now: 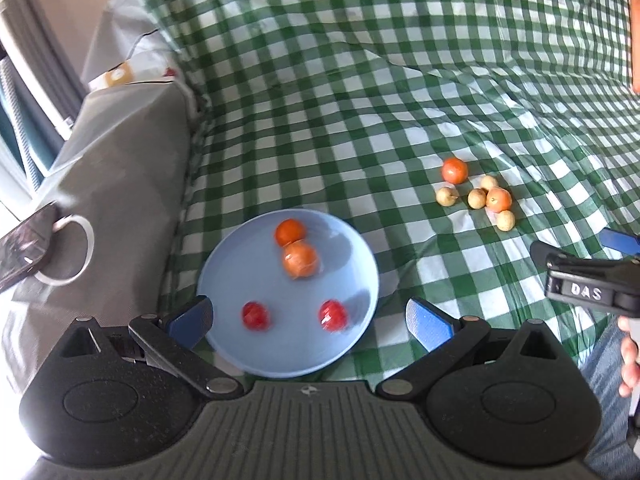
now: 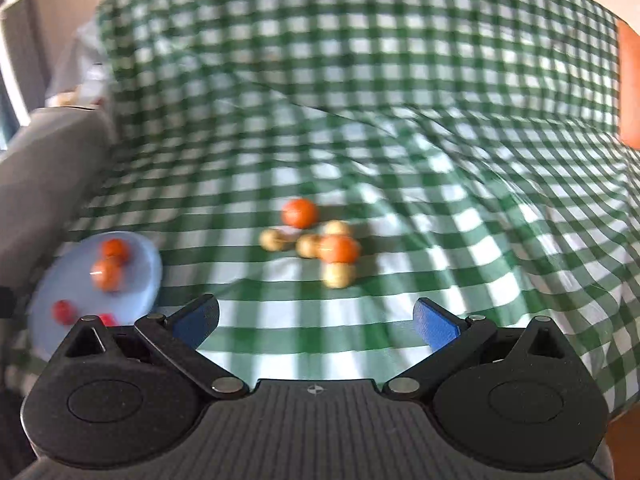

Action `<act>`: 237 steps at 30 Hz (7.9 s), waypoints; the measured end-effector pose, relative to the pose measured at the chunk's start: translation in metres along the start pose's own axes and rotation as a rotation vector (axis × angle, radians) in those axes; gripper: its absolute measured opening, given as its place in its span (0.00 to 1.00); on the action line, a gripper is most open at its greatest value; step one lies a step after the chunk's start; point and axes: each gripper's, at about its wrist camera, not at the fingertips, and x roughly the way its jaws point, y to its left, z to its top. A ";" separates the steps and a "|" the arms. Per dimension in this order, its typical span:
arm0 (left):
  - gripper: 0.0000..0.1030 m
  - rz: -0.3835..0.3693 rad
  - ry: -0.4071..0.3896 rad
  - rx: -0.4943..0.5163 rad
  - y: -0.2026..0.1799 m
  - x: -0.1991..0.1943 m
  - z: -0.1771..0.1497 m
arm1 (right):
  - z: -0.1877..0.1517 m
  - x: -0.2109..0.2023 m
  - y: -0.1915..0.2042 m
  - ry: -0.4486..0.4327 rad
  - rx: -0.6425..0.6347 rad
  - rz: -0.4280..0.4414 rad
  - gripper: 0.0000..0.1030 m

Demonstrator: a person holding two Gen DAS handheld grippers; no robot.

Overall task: Organize fruits
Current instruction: 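Reach toward the remaining fruits and grasp a wrapped orange with the right tool, then grasp a yellow fruit with the left tool while the right tool carries the orange to the plate, then lower the wrapped orange onto the plate with the right tool and open it, then open the left tool over the plate to drop the yellow fruit, then withdraw both tools from the plate and move toward the remaining fruits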

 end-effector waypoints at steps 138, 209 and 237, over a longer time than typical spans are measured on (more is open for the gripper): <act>0.29 -0.117 -0.093 -0.296 0.110 -0.057 -0.073 | -0.014 -0.114 0.130 -0.055 -0.327 0.427 0.41; 1.00 -0.088 0.011 -0.151 0.053 -0.009 -0.011 | 0.006 0.008 0.038 0.000 0.028 0.056 0.99; 1.00 0.010 -0.047 -0.173 0.020 -0.110 0.002 | 0.017 -0.100 0.048 -0.211 0.027 0.132 0.99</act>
